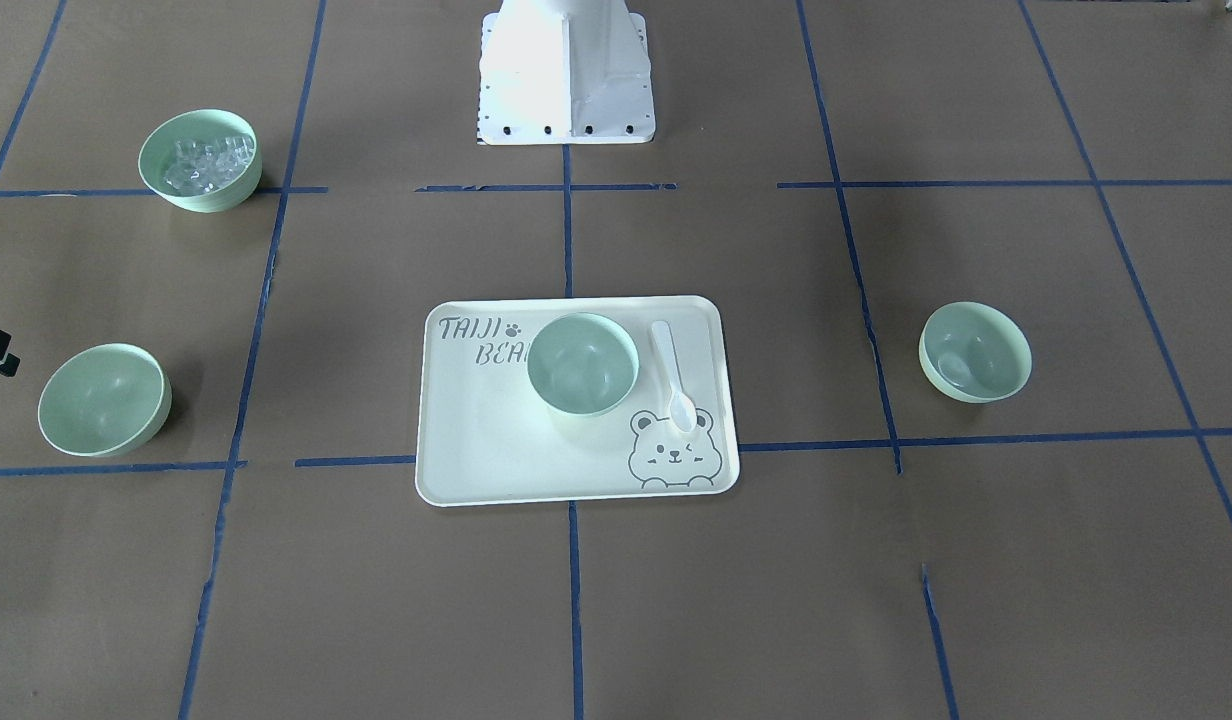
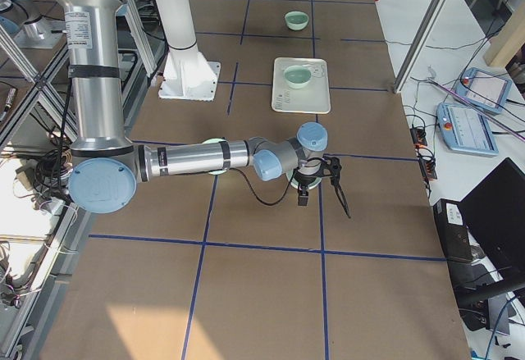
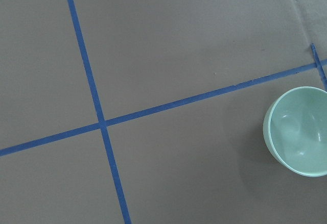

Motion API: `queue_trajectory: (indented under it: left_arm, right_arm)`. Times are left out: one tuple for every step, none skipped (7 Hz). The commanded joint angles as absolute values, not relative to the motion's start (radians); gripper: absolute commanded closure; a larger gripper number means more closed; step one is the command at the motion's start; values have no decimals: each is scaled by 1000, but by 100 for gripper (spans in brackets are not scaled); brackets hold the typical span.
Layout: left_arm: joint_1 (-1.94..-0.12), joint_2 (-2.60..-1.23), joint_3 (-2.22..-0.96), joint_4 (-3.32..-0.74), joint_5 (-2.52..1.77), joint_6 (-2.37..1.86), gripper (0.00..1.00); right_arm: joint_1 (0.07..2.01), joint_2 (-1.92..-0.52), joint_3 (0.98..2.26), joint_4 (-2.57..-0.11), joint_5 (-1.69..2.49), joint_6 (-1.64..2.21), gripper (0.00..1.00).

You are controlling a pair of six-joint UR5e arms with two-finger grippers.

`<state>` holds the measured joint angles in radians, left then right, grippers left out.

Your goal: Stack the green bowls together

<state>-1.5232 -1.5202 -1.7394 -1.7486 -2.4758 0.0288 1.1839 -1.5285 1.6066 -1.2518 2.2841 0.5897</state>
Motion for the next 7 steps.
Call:
queue_trajectory:
  left_arm:
    - [-1523,-1520,-1740,-1749,-2476,28,0]
    - [-1523,-1520,-1741,-1749,-2476,28,0]
    - [-1523,-1520,-1743,-1749,-2477,29,0]
    - [-1523,-1520,-1744,-1749,-2477,29,0]
    - [-1522,-1520,-1750,-1749,-2476,28,0]
    - [-1522,-1520,-1752,-1749,-2477,28,0]
    - [-1523,-1520,-1753,-1749,-2476,28,0]
  right_arm:
    - [1135,-1485,1577,-1241,2260,633,6]
    - [1135,-1480,1571,-1239,2260,640,6]
    - [1135,-1479,1554,-1209,2260,652,5]
    - [1135,-1479,1517,-1136,2261,679,5]
    - [1112,-1480,1481,-1052,2263,725,6]
    - [1103,-1483,1448,-990,2264,742,11]
    - [1097,-1485,1422,-939,2266,744,12]
